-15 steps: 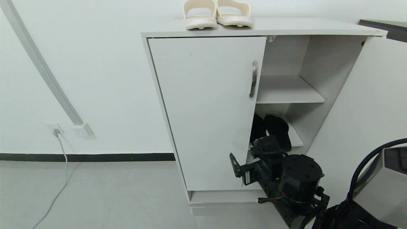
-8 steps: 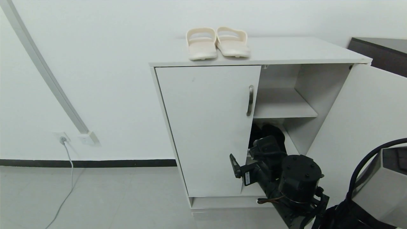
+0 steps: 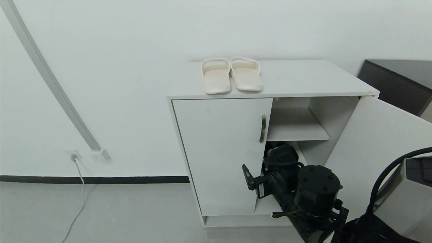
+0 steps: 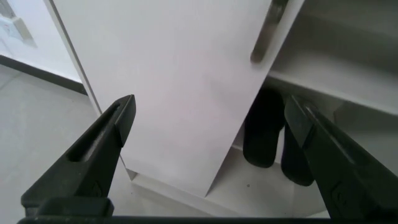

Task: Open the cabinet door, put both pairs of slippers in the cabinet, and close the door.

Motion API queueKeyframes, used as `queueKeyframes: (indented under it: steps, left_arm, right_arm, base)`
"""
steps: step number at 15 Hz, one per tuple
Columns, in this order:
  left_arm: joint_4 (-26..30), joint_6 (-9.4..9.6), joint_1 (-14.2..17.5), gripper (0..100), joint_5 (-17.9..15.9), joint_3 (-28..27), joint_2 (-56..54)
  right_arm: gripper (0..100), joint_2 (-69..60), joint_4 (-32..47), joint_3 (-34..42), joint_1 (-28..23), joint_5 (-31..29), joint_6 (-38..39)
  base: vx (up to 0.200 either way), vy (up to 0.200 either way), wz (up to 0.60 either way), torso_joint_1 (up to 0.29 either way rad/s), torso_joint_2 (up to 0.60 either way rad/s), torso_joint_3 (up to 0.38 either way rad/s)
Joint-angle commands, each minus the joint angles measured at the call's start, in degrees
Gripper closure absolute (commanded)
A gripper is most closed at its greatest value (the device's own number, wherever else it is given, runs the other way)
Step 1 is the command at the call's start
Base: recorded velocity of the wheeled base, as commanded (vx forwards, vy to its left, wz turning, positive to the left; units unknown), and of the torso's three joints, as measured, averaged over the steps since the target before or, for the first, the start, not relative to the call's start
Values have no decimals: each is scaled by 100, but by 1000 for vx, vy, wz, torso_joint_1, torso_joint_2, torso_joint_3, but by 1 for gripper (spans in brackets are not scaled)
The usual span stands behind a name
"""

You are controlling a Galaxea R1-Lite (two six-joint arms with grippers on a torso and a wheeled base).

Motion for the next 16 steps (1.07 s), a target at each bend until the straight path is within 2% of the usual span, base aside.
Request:
queueKeyframes:
  steps: [1,16]
  left_arm:
    - [6,-1,0,100,0,0,7]
    - [-2,-1,0,100,0,0,7]
  right_arm:
    - [0,14,-2,-1,5,-1,-2]
    - [0,14,-11,43,23,8,-37]
  base:
    - [0,0,0,178,-500,-315]
    - [0,0,0,229,-544,-321]
